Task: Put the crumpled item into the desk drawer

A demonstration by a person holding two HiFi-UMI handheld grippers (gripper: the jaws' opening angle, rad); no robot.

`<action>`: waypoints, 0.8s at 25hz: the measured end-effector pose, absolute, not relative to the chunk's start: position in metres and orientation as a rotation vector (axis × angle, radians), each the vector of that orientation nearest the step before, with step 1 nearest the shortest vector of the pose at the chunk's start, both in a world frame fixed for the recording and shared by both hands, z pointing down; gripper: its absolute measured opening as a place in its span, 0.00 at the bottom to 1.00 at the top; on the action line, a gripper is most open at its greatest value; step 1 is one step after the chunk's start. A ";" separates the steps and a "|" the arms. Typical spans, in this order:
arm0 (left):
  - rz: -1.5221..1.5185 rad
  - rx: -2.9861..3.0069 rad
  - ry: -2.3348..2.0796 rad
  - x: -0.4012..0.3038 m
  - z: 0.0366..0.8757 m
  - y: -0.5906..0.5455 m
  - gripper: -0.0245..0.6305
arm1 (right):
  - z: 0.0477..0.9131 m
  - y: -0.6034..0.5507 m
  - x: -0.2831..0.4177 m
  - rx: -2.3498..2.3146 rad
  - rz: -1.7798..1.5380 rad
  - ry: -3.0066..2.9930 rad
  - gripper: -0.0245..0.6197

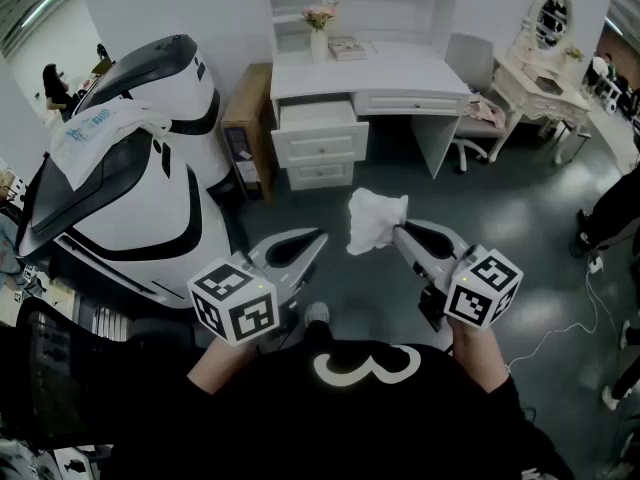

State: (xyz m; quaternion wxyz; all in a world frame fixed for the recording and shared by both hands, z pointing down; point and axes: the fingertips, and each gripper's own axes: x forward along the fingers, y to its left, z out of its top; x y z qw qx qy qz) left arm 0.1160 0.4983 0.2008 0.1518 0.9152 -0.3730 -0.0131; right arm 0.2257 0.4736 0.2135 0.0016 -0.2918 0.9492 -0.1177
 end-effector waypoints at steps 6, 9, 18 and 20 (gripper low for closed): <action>-0.021 2.639 -1.065 0.127 0.202 0.496 0.05 | 0.211 0.471 0.240 -0.918 -0.380 2.952 0.08; -0.016 2.642 -1.064 0.126 0.205 0.491 0.05 | 0.213 0.469 0.242 -0.910 -0.384 2.934 0.08; 0.004 2.632 -1.079 0.129 0.217 0.462 0.05 | 0.227 0.440 0.250 -0.938 -0.404 2.915 0.08; 0.005 2.627 -1.089 0.126 0.221 0.453 0.05 | 0.233 0.430 0.247 -0.936 -0.413 2.914 0.08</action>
